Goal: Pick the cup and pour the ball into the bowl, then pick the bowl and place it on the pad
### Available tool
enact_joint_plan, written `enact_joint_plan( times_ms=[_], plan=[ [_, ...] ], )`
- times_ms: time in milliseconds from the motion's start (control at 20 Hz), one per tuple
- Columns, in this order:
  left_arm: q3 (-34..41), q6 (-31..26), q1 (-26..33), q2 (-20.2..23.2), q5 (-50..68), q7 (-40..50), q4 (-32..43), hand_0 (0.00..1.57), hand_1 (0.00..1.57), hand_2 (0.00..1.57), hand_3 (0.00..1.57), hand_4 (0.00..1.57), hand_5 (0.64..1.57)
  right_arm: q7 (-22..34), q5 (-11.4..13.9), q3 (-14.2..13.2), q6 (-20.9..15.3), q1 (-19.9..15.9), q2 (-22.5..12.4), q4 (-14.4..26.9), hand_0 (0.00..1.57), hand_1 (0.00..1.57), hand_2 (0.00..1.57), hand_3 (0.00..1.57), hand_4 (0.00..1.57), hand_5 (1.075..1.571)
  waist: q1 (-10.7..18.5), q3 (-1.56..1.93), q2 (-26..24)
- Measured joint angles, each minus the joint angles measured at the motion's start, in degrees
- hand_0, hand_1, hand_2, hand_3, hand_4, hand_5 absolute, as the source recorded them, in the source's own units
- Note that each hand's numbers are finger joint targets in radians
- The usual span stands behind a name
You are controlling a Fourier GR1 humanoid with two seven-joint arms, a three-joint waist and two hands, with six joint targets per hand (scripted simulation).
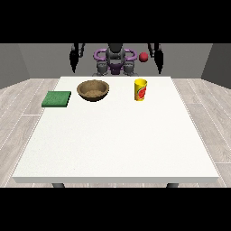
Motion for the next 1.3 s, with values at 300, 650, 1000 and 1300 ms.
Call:
enact_joint_plan(
  times_ms=[300, 650, 1000, 1300],
  plan=[
    [0.35, -0.67, -0.84, 1.84, 0.46, 3.19, -4.16, 0.0, 0.0, 0.0, 0.0, 0.0, 1.557, 3.61, -0.27, -0.46, 0.25, -0.58, -1.67, -4.0, 0.0, 0.0, 0.0, 0.0, 0.0, 1.569, -0.44, -0.41, -10.27],
    [7.62, -3.73, -5.75, 3.17, 10.44, 5.43, -7.33, 0.0, 0.0, 0.0, 0.0, 0.0, 1.547, 4.03, -12.31, -8.64, 10.59, 0.73, -8.13, -6.07, 0.0, 0.0, 0.0, 0.0, 0.0, 1.57, -2.67, -0.61, -8.64],
    [12.73, -7.49, -9.14, 5.66, 13.94, 0.0, -4.09, 0.0, 0.0, 0.0, 0.0, 0.0, 1.536, 0.14, -14.55, -12.19, 13.47, -0.68, -8.66, -5.51, 0.0, 0.0, 0.0, 0.0, 0.0, 1.57, -2.72, -0.7, -1.92],
    [12.69, -7.07, -11.77, 4.08, 10.67, -9.95, 2.09, 0.0, 0.0, 0.0, 0.0, 0.0, 1.525, -4.98, -13.58, -12.31, 15.07, -3.02, -8.04, -2.23, 0.0, 0.0, 0.0, 0.0, 0.0, 1.571, -3.53, -0.69, 4.14]
  ],
)
